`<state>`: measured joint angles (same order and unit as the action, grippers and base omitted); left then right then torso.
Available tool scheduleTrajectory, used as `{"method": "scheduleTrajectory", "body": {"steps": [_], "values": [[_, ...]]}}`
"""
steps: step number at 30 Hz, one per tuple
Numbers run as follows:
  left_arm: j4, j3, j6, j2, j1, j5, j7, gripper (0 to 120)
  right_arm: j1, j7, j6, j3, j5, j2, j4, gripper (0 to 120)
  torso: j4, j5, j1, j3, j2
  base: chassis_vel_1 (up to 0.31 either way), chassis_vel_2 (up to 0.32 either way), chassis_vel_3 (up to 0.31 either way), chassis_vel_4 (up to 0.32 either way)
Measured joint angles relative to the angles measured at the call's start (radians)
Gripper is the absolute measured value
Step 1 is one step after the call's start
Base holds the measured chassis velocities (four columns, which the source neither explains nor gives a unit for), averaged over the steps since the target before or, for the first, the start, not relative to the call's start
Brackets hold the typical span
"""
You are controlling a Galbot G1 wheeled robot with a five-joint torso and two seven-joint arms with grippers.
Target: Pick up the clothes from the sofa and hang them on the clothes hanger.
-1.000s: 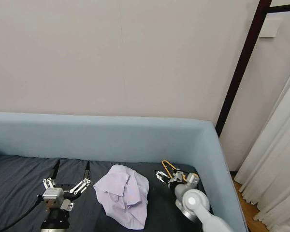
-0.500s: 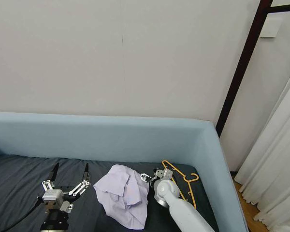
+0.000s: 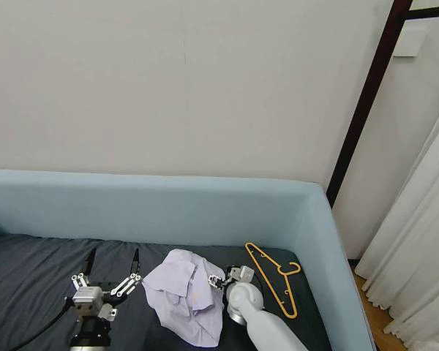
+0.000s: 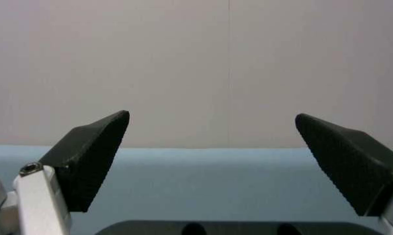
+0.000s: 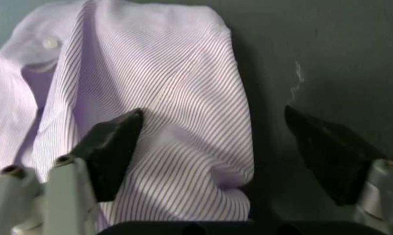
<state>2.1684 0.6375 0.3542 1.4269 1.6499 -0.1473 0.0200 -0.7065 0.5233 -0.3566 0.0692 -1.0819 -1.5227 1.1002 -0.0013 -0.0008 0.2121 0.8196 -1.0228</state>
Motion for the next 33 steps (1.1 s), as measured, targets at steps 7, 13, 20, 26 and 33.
{"method": "scheduleTrajectory", "body": {"steps": [7, 13, 20, 26, 33], "values": [[-0.012, -0.003, 0.005, -0.003, -0.006, -0.001, 0.011, 100, -0.017, -0.011, 0.003, 0.004, 0.022, 0.005, 0.024, 51, 0.0001, 0.0000, 0.000, 0.000, 0.000, 0.000, 0.000, 0.000, 0.000], [-0.020, -0.010, 0.007, -0.004, -0.010, -0.001, 0.018, 100, -0.026, -0.021, 0.025, 0.009, 0.051, 0.006, 0.030, 32, 0.0001, 0.0000, 0.000, 0.000, 0.000, 0.000, 0.000, 0.000, 0.000], [-0.026, -0.019, 0.008, -0.004, -0.017, -0.001, 0.022, 100, -0.039, -0.055, 0.103, 0.021, 0.085, 0.023, 0.059, 4, 0.0000, 0.0000, 0.000, 0.000, 0.000, 0.000, 0.000, 0.000, 0.000], [-0.029, -0.024, 0.008, -0.006, -0.021, -0.001, 0.024, 100, -0.066, -0.065, 0.191, 0.040, 0.065, 0.056, 0.182, 0, 0.0001, 0.0001, 0.000, 0.000, 0.000, 0.000, 0.000, 0.000, 0.000], [-0.028, -0.028, 0.008, -0.009, -0.023, -0.002, 0.026, 100, -0.055, -0.205, 0.396, 0.083, 0.088, 0.139, 0.347, 0, 0.0000, 0.0000, 0.000, 0.000, 0.000, 0.000, 0.000, 0.000, 0.000]]}}
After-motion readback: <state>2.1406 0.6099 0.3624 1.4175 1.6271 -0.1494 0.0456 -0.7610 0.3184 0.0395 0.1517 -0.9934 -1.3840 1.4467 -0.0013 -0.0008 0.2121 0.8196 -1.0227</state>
